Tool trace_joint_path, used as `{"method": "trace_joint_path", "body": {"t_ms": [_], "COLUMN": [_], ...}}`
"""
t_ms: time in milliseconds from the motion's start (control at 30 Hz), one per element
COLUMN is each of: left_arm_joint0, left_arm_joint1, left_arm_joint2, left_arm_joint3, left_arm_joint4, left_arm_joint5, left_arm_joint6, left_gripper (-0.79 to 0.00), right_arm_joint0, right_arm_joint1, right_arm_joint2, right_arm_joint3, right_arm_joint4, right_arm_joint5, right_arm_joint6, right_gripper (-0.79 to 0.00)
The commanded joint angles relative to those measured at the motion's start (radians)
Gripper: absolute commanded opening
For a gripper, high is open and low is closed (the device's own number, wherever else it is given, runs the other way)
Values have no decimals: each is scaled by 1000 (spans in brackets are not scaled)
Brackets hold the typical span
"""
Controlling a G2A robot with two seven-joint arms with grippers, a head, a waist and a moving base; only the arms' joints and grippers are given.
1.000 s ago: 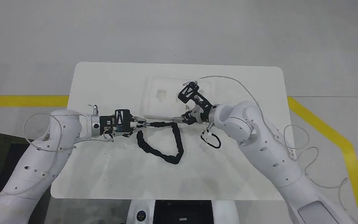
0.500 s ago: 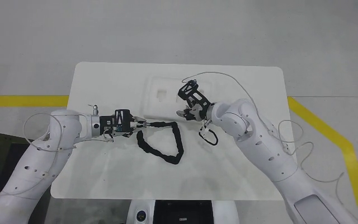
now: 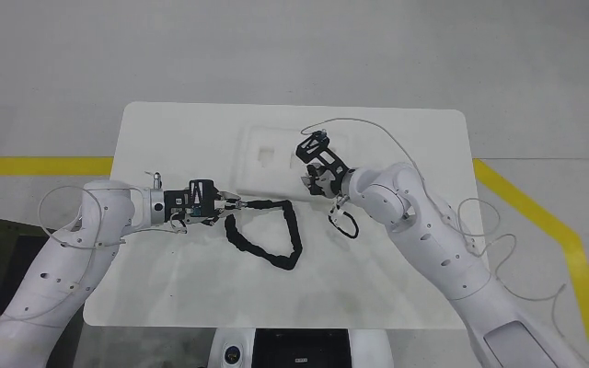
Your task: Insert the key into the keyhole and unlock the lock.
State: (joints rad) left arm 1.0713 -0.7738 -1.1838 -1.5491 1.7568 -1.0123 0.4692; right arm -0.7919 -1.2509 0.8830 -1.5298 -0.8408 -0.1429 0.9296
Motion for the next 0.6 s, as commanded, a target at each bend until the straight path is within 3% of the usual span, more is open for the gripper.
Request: {"method": "trace_joint_path", "body": {"t_ms": [0, 333, 567], "left_arm_joint0": [0, 0, 0], "left_arm_joint1": [0, 0, 0], "left_arm_joint2": [0, 0, 0], "left_arm_joint3": [0, 0, 0], "left_arm_joint4": [0, 0, 0], "left_arm_joint5": [0, 0, 0], "left_arm_joint6": [0, 0, 0], "left_gripper": [-785, -785, -785], "right_arm_joint0": [-1, -2, -35], "right_arm_joint1": [-1, -4, 5], "right_arm_joint2": [1, 5, 25], "right_arm_joint3": [1, -8, -93], "right_arm_joint4": [-1, -3, -42], "right_arm_joint5": [2, -5, -10], "right_arm_joint6": [2, 5, 22], "right_gripper": [-785, -785, -785]}}
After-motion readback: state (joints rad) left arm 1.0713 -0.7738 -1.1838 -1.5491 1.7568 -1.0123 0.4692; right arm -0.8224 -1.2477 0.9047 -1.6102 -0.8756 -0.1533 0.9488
